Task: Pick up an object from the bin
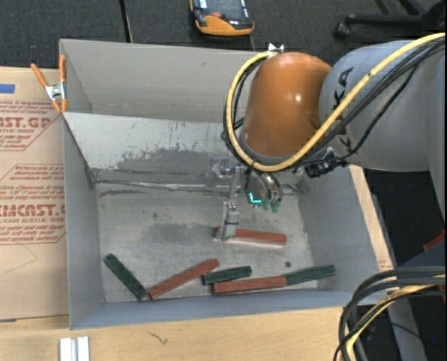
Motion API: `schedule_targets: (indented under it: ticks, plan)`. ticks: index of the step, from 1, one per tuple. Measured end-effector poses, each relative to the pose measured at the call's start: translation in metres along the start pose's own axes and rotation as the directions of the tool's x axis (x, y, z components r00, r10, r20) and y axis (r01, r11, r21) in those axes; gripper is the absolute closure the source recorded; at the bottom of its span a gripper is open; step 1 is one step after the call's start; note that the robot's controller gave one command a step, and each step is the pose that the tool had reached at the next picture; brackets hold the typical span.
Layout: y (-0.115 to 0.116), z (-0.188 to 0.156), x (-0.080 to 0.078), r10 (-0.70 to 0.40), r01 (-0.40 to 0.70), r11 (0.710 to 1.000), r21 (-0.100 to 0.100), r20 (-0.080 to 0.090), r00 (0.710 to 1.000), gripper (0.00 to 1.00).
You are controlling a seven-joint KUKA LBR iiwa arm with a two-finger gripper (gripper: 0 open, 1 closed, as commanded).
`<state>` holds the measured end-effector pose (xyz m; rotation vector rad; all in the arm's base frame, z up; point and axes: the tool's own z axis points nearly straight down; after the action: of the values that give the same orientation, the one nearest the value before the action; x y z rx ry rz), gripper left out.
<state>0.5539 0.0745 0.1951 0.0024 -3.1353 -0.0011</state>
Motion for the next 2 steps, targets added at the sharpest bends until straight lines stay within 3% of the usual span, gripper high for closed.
schedule_targets:
  ticks: [1, 2]
  plan:
    - [0.0, -0.004, -0.002, 0.001, -0.001, 1.0, -0.001, 0.008, 1.0, 0.0]
    - [0.019, 0.065, 0.033, -0.054, 0.054, 0.999, 0.0, 0.011, 0.999, 0.0]
